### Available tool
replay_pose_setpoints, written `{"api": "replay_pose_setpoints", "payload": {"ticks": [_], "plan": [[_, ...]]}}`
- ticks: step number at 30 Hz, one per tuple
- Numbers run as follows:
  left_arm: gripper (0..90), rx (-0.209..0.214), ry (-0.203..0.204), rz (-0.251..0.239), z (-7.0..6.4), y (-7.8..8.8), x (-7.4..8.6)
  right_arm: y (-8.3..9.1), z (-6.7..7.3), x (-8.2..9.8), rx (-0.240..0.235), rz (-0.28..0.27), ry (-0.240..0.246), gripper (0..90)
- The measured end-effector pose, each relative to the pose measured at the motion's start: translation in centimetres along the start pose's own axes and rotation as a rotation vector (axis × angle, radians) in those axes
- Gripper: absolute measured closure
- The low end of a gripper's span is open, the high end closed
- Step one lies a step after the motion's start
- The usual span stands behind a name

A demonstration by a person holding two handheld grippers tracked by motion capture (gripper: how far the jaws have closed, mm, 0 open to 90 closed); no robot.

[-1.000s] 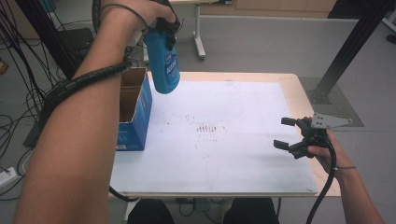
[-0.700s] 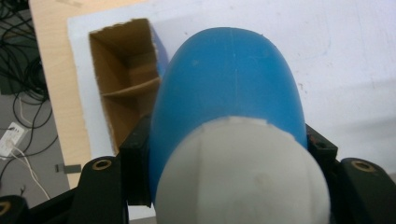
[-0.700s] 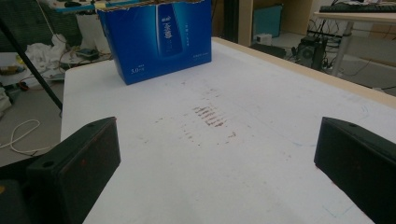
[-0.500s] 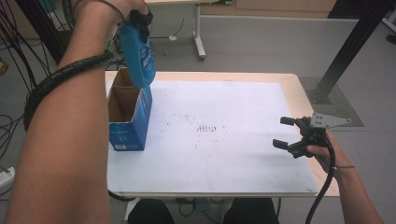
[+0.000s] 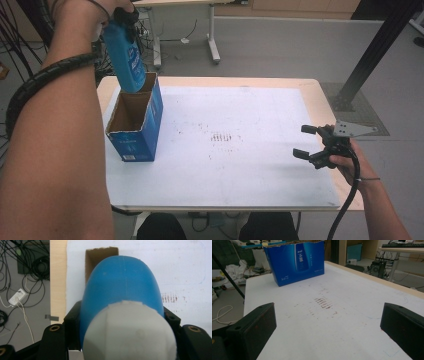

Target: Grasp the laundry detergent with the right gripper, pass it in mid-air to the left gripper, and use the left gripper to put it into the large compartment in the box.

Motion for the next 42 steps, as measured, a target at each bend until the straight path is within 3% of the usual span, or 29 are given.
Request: {"api": "replay_pose_setpoints", "payload": {"ticks": [8,16,42], "plan": [[37.9,-0.037,0.035,-0.002,0.8,-0.6,0.1,0.2,0.0,0.2,0.006,0.000,-0.003,0.2],[37.9,-0.028,0.044,0.010,1.5,-1.7,0.2,0.1,-0.1,0.2,0.003,0.000,-0.005,0.2],[37.9,-0.003,0.039,0.086,2.6,-8.5,0.4,0.0,0.0,0.6,0.007,0.008,-0.014,0.2]]}}
Point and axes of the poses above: each handheld gripper's, and its own axes: y roughly backward along the jaws, x roughly out of its underside, z roughly to its left, the point moved 1 cm from there along -y, roughly forward along the jaws, and after that the axes turned 2 degrees about x, right-handed, at the moved point
